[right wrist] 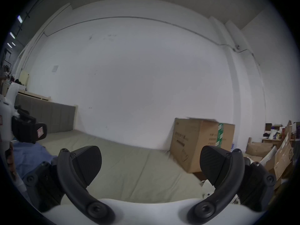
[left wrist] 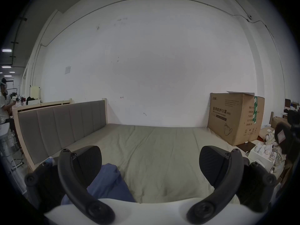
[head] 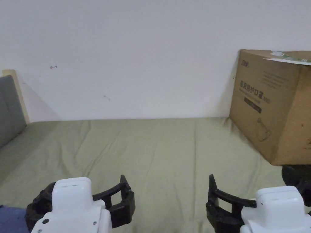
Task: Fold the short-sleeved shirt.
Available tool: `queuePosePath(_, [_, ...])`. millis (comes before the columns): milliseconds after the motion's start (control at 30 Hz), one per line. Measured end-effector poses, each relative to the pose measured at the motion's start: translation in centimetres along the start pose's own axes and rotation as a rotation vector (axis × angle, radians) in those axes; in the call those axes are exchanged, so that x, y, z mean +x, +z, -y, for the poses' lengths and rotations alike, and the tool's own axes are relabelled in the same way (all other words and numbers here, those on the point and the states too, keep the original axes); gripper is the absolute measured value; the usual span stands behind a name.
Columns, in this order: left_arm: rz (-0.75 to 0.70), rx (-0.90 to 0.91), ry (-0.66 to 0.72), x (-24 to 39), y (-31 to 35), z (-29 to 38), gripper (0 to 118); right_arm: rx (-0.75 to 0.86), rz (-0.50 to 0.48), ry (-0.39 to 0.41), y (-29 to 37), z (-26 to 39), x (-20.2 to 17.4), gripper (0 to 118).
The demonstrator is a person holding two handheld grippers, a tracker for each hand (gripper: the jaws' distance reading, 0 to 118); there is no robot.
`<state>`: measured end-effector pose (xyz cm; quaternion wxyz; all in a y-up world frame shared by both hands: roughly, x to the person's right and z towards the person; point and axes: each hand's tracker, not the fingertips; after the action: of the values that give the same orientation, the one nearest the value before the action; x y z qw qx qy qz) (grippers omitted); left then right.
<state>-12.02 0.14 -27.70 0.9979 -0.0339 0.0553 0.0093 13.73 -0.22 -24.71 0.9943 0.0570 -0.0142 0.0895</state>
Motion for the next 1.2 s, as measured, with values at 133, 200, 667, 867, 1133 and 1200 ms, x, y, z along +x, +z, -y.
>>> queuePosePath(133, [0.014, -0.017, -0.048, 0.4, 0.3, 0.0, 118, -0.018, 0.064, -0.062, 0.0, 0.2, 0.6, 118])
queuePosePath(200, [-0.024, 0.056, -0.09, 0.7, 1.0, 0.0, 118, -0.022, 0.079, -0.12, -0.1, 0.0, 1.2, 118])
queuePosePath(667, [-0.068, 0.151, -0.046, 0.5, 2.4, -1.3, 105, 0.046, 0.109, -0.073, 0.3, -0.4, 1.3, 118])
queuePosePath(867, [-0.027, 0.128, -0.069, 0.5, 2.3, -1.1, 102, 0.008, 0.112, -0.073, 0.3, -0.1, 1.2, 118])
queuePosePath(1133, [0.004, 0.136, -0.116, 1.1, 2.9, -0.6, 2, -0.071, 0.106, -0.189, -0.2, -0.7, 2.9, 4])
queuePosePath(1200, [0.039, 0.084, -0.079, 1.0, 2.5, -0.8, 0, -0.118, 0.075, -0.221, -0.8, -0.6, 3.5, 4])
